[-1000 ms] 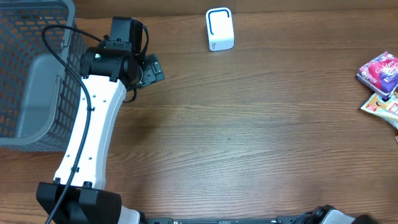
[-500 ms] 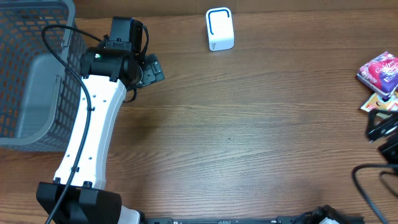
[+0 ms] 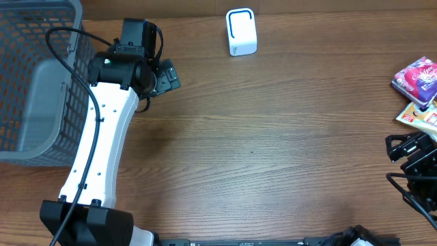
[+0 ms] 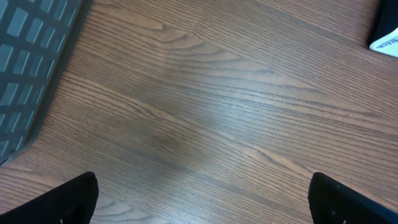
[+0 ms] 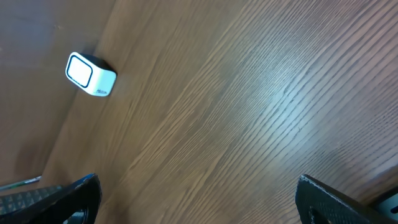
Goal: Scan the item barcode
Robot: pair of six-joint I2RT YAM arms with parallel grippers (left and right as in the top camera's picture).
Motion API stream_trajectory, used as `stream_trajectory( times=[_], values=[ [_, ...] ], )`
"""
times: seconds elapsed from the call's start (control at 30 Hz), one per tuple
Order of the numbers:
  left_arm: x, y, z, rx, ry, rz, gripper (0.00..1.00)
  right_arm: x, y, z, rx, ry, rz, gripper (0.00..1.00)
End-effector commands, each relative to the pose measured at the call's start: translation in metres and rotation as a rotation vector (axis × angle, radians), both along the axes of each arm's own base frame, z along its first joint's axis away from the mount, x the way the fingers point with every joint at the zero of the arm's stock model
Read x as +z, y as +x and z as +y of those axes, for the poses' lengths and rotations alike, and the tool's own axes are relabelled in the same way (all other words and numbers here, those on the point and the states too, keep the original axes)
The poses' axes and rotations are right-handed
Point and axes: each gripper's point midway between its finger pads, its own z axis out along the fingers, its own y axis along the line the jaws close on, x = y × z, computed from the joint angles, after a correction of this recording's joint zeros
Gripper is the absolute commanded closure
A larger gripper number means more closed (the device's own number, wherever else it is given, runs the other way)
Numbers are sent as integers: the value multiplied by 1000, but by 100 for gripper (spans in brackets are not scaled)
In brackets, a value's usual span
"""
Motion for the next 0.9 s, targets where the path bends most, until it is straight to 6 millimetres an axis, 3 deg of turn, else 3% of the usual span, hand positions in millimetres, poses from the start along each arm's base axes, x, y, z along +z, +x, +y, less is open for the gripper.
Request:
stream_trajectory(
  times=[0.0, 0.13, 0.33, 0.53, 0.73, 0.8, 0.87],
  values=[
    [0, 2, 4, 29, 4, -4, 0, 1, 1, 1, 4, -2, -7, 0],
    [0, 2, 4, 29, 4, -4, 0, -3, -4, -9, -24, -55, 27, 0],
    [0, 2, 4, 29, 4, -4, 0, -6, -3, -9, -23, -49, 33, 0],
    [0, 2, 4, 29, 4, -4, 0, -22, 14, -12, 20, -85, -37, 0],
    [0, 2, 4, 29, 4, -4, 0, -30, 48, 27, 264, -179, -293, 0],
    [0, 2, 4, 29, 4, -4, 0, -29, 64, 54, 399, -258, -512, 0],
    [0, 2, 4, 29, 4, -4, 0, -31, 67, 62, 434, -291, -609, 0]
  ],
)
